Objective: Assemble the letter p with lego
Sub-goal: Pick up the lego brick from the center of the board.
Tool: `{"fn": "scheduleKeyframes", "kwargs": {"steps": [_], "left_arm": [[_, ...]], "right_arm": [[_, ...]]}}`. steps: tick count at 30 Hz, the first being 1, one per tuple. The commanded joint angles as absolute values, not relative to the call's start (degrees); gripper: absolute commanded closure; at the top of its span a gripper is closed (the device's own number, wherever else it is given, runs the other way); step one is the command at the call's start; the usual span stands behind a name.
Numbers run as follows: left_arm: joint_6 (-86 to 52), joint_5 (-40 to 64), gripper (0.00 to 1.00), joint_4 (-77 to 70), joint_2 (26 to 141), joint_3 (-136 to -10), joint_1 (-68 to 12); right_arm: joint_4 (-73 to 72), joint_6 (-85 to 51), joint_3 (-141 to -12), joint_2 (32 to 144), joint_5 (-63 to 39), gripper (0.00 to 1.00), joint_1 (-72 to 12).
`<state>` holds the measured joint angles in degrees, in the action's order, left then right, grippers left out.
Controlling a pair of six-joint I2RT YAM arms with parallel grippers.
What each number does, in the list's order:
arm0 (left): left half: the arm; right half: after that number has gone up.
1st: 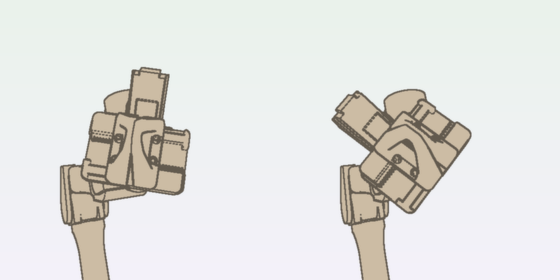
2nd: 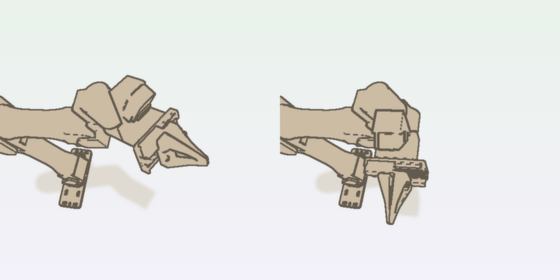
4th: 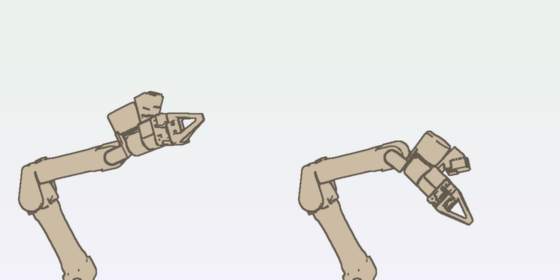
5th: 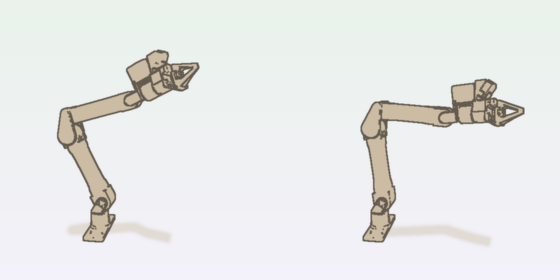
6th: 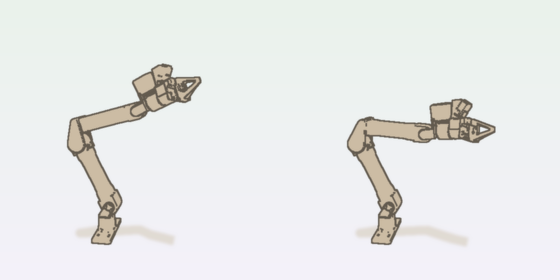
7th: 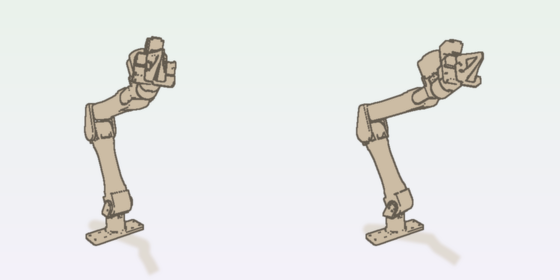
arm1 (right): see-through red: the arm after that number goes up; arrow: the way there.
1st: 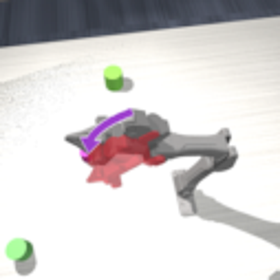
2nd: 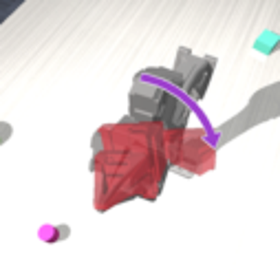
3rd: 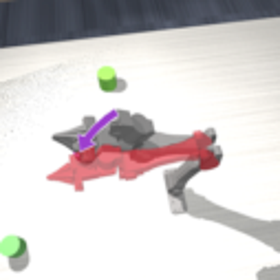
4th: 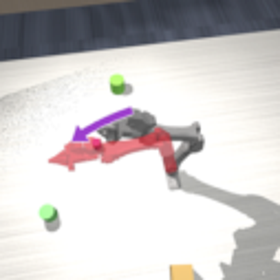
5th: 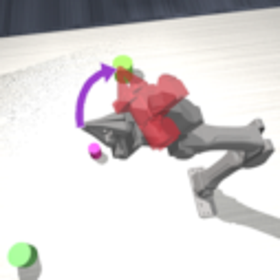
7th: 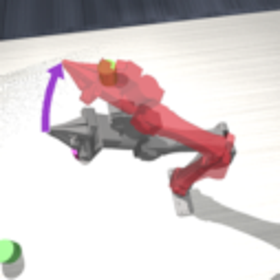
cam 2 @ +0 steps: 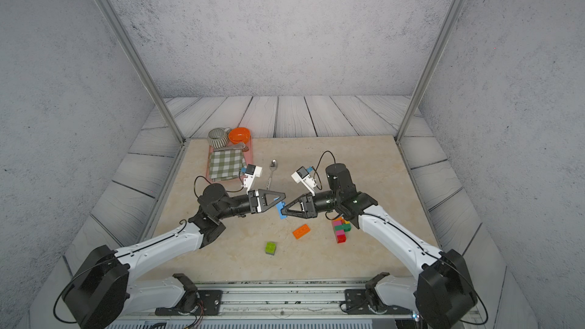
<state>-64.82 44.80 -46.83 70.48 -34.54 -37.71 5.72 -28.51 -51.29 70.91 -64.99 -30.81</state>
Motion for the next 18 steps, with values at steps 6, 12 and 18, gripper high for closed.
{"fn": "scheduleKeyframes", "kwargs": {"steps": [6,12,18], "left_arm": [[-63.28,42.69,0.87,-45.99,67.16,-32.54,-37.88],[-62.57,40.16,0.87,-45.29,65.08,-31.35,-37.89],[-62.22,39.4,0.87,-45.37,64.95,-30.95,-37.88]], "right_arm": [[-3.16,-34.4,-51.56,72.22,-64.88,0.61,-30.87],[-9.71,-39.18,-50.89,73.51,-65.52,0.61,-30.89],[-10.77,-39.95,-50.8,74.33,-66.16,0.54,-31.19]]}}
